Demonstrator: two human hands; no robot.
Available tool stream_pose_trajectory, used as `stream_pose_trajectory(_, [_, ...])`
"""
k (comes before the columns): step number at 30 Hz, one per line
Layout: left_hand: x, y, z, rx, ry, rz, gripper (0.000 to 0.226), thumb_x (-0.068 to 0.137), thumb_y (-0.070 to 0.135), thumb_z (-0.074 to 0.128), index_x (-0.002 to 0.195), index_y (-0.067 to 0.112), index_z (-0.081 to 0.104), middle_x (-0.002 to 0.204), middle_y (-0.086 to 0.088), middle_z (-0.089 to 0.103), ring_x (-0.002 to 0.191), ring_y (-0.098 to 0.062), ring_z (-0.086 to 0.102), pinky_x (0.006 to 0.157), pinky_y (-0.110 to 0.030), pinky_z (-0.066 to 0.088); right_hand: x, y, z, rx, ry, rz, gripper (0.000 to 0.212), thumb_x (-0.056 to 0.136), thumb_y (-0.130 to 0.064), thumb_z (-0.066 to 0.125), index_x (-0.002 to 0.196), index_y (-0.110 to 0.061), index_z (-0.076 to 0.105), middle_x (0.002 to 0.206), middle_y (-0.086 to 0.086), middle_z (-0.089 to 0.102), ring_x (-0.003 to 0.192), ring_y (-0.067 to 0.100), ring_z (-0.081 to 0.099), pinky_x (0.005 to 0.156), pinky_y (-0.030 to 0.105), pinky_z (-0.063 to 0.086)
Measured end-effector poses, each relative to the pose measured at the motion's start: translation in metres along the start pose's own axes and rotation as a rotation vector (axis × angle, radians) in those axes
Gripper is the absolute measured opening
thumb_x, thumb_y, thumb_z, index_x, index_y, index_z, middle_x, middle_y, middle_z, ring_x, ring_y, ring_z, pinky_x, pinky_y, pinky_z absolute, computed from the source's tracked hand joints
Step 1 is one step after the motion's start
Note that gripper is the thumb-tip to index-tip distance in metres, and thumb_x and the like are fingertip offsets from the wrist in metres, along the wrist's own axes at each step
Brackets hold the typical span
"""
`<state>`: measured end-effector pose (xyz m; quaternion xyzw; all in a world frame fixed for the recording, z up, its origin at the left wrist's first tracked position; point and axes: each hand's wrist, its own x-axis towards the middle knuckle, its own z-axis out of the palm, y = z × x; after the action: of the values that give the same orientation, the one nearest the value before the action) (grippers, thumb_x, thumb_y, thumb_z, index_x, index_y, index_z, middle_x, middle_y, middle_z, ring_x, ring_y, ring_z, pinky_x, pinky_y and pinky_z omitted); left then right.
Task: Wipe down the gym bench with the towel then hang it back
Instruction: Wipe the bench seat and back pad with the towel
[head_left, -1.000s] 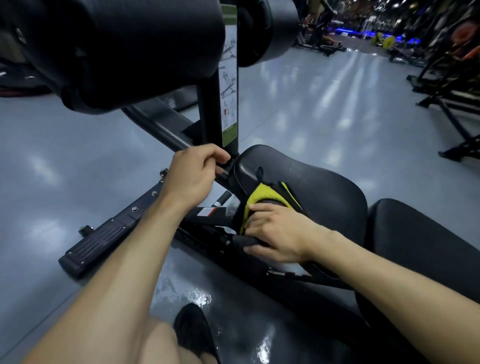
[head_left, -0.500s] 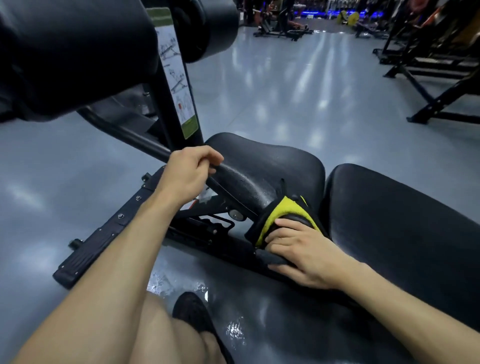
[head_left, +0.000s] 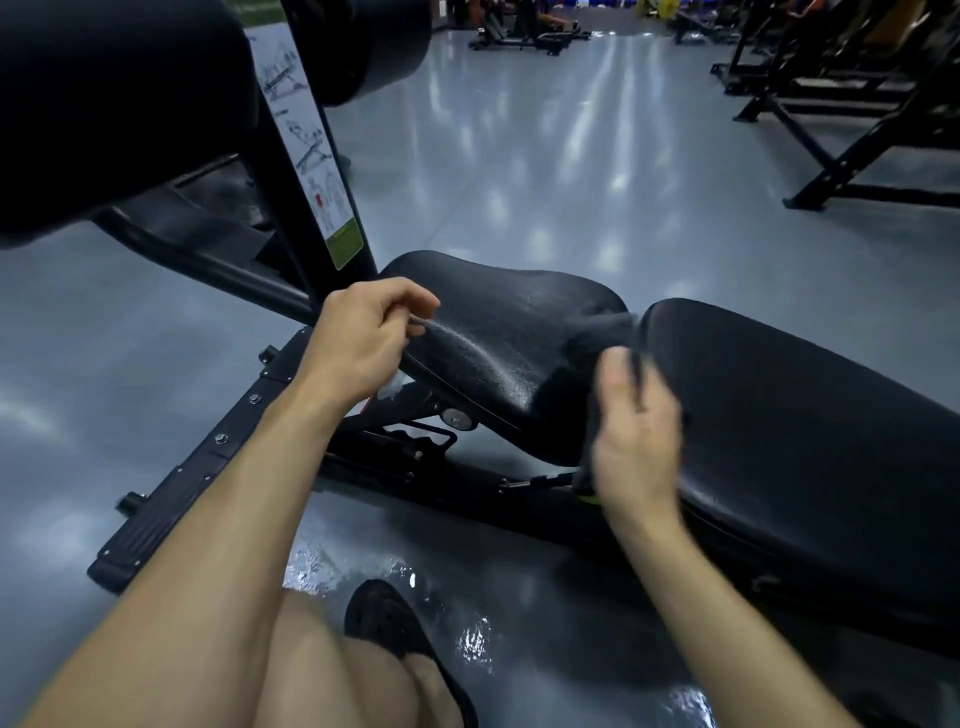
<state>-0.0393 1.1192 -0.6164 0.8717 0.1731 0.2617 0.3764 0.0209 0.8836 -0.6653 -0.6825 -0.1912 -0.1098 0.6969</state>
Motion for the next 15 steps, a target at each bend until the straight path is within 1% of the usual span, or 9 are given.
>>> stream_pose_trajectory(1, [0.001,0.000,0.001,0.002,-0.003,0.005,0.042,0.098,0.001,0.045,0.095,0.029,0.076,0.094,0.011,0.075,0.081,-0.002,0.073,0.081,-0.029,0.061,-0.010,0.005,0.017,-0.144,-0.102,-0.067,0.028,0.102,-0.042,0.051,0.109,-0.024,0.072,0.099,-0.022,0.067,0.102,0.008,0.061,0.102,0.041,0.048])
stream_pose_trajectory(2, [0.003,-0.001,0.003,0.003,-0.003,0.011,0.042,0.097,0.001,0.045,0.094,0.029,0.076,0.094,0.011,0.075,0.081,-0.002,0.073,0.081,-0.028,0.061,-0.021,0.015,0.032,-0.379,-0.249,-0.169,0.033,0.102,-0.041,0.051,0.121,-0.021,0.070,0.120,-0.021,0.066,0.123,0.013,0.056,0.114,0.050,0.037])
stream_pose_trajectory(3, [0.004,-0.002,0.004,0.001,-0.002,0.017,0.042,0.096,0.001,0.045,0.093,0.030,0.075,0.093,0.012,0.075,0.080,-0.002,0.073,0.080,-0.028,0.061,-0.031,0.027,0.046,-0.665,-0.380,-0.318,0.040,0.102,-0.042,0.050,0.133,-0.021,0.065,0.142,-0.014,0.060,0.143,0.017,0.044,0.122,0.055,0.023])
stream_pose_trajectory(4, [0.005,-0.003,0.005,-0.001,-0.002,0.022,0.042,0.096,0.001,0.045,0.093,0.031,0.075,0.093,0.012,0.075,0.080,-0.002,0.073,0.079,-0.028,0.062,-0.037,0.039,0.057,-0.883,-0.479,-0.457,0.046,0.102,-0.043,0.047,0.142,-0.023,0.060,0.157,-0.008,0.048,0.153,0.022,0.031,0.125,0.056,0.012])
stream_pose_trajectory(5, [0.005,-0.004,0.006,0.000,-0.001,0.027,0.042,0.096,0.001,0.045,0.092,0.031,0.075,0.093,0.012,0.075,0.080,-0.002,0.073,0.079,-0.029,0.062,-0.039,0.045,0.069,-0.992,-0.536,-0.539,0.049,0.103,-0.044,0.045,0.146,-0.024,0.056,0.164,-0.004,0.039,0.156,0.026,0.024,0.126,0.056,0.007])
stream_pose_trajectory(8, [0.010,-0.003,0.010,-0.001,0.005,0.017,0.041,0.096,0.003,0.045,0.092,0.031,0.075,0.093,0.011,0.076,0.082,-0.004,0.074,0.080,-0.033,0.062,-0.021,0.041,0.098,-1.037,-0.595,-0.602,0.048,0.106,-0.043,0.040,0.147,-0.023,0.054,0.166,0.002,0.035,0.157,0.031,0.019,0.125,0.058,0.007])
stream_pose_trajectory(10, [0.013,0.002,0.016,-0.016,0.003,0.004,0.041,0.096,0.002,0.045,0.091,0.030,0.075,0.093,0.011,0.076,0.083,-0.005,0.074,0.080,-0.034,0.062,-0.011,0.040,0.102,-1.074,-0.647,-0.640,0.050,0.106,-0.044,0.038,0.150,-0.023,0.049,0.168,0.003,0.031,0.158,0.032,0.016,0.124,0.058,0.007])
stream_pose_trajectory(12, [0.014,0.008,0.023,-0.008,-0.019,0.022,0.041,0.095,0.000,0.045,0.094,0.026,0.076,0.093,0.010,0.076,0.083,-0.005,0.074,0.079,-0.032,0.062,-0.014,0.043,0.084,-1.059,-0.652,-0.652,0.052,0.105,-0.044,0.039,0.152,-0.022,0.048,0.167,0.002,0.033,0.157,0.029,0.022,0.125,0.055,0.011])
stream_pose_trajectory(15, [0.017,0.015,0.031,0.017,-0.043,0.070,0.039,0.095,-0.002,0.046,0.097,0.021,0.077,0.093,0.007,0.076,0.080,-0.004,0.074,0.080,-0.032,0.062,-0.030,0.054,0.028,-0.901,-0.530,-0.620,0.048,0.103,-0.040,0.050,0.146,-0.020,0.057,0.161,-0.003,0.044,0.153,0.022,0.034,0.125,0.049,0.021])
